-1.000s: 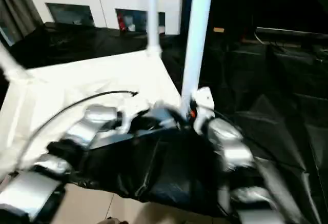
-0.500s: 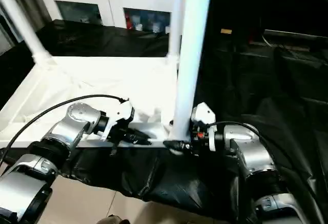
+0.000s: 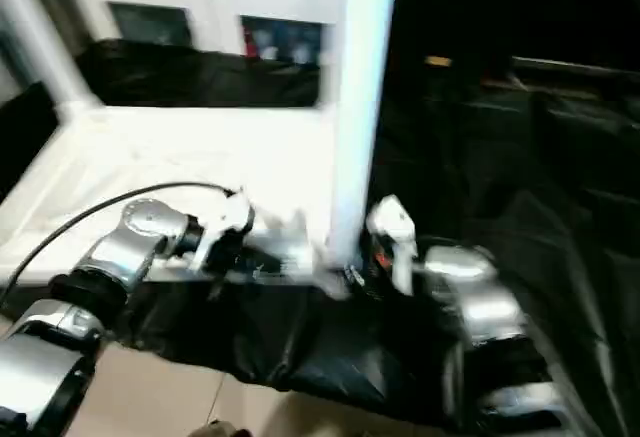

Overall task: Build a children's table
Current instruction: Rotate leg to tighten

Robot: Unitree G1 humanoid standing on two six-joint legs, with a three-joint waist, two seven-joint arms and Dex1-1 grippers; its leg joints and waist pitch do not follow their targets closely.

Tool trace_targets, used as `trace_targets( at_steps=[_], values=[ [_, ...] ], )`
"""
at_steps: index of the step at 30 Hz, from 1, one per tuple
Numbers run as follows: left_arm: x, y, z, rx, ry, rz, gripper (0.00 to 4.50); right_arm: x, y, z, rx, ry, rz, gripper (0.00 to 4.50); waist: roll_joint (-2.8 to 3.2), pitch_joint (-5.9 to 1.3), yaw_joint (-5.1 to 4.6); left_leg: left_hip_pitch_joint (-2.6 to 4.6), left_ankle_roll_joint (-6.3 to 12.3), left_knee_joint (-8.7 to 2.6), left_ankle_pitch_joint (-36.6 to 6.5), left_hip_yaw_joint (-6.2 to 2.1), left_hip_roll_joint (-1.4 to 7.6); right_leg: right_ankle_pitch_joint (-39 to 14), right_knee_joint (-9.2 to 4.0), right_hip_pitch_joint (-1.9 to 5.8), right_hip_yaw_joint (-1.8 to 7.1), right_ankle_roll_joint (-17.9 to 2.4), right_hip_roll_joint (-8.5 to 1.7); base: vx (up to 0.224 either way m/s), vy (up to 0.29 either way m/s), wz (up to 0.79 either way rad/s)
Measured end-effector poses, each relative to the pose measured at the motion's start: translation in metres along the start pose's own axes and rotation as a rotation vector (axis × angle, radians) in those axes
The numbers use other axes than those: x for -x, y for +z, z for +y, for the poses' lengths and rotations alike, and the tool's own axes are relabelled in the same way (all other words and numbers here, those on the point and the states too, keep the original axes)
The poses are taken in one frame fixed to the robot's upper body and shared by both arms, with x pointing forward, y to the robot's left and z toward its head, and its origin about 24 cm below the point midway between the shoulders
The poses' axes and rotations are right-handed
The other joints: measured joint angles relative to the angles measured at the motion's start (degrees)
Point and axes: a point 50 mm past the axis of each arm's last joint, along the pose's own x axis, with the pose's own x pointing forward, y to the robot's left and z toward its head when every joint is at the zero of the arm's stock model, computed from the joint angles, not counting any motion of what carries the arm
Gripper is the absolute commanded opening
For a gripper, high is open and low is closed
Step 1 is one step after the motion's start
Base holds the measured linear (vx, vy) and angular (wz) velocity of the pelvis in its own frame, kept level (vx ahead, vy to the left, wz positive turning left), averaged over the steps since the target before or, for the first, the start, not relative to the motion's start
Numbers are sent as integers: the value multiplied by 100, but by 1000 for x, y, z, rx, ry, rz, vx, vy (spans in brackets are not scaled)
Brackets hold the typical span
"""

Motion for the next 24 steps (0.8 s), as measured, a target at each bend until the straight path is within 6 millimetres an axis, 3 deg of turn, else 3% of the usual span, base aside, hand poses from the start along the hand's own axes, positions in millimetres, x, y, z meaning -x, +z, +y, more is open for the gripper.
trace_targets(
  at_steps=[3,8,9,10,16,19,24],
  values=[
    [-15,6,3,33,96,-21,0,-12,2,-8,-47,-216,-37,267,-1,0,-118,3,-1,-5,-1,2,-2,0,-2,0,3,0,0,0,0,0],
    [-36,18,6,65,211,-39,0,-26,6,-12,-94,-457,-75,267,11,-7,-126,7,-1,-17,0,1,-2,-1,-2,0,-2,2,0,0,0,0],
    [-39,19,6,67,224,-40,0,-27,6,-13,-91,-486,-79,323,14,-9,-120,7,-1,-17,0,1,-3,-2,-5,2,-2,3,0,0,0,0],
    [-39,19,6,66,230,-41,0,-27,5,-13,-83,-497,-81,336,15,-9,-118,7,-1,-17,0,1,-4,-2,-8,3,-1,3,0,0,0,0],
    [-42,21,5,42,230,-37,0,-29,3,-12,-61,-497,-92,383,16,-9,-108,4,1,-15,-1,1,-17,-1,-8,5,2,3,-12,0,0,0],
    [-40,20,3,14,194,-40,0,-23,4,-13,-30,-424,-77,405,16,-7,-101,0,3,-17,-1,1,-18,-2,-9,3,-1,3,-14,0,0,0],
    [-30,14,1,-33,115,-35,0,-11,3,-15,48,-255,-30,405,14,-6,-87,-3,4,-13,0,0,-15,-2,-5,1,-5,3,-14,0,0,0]
  ],
)
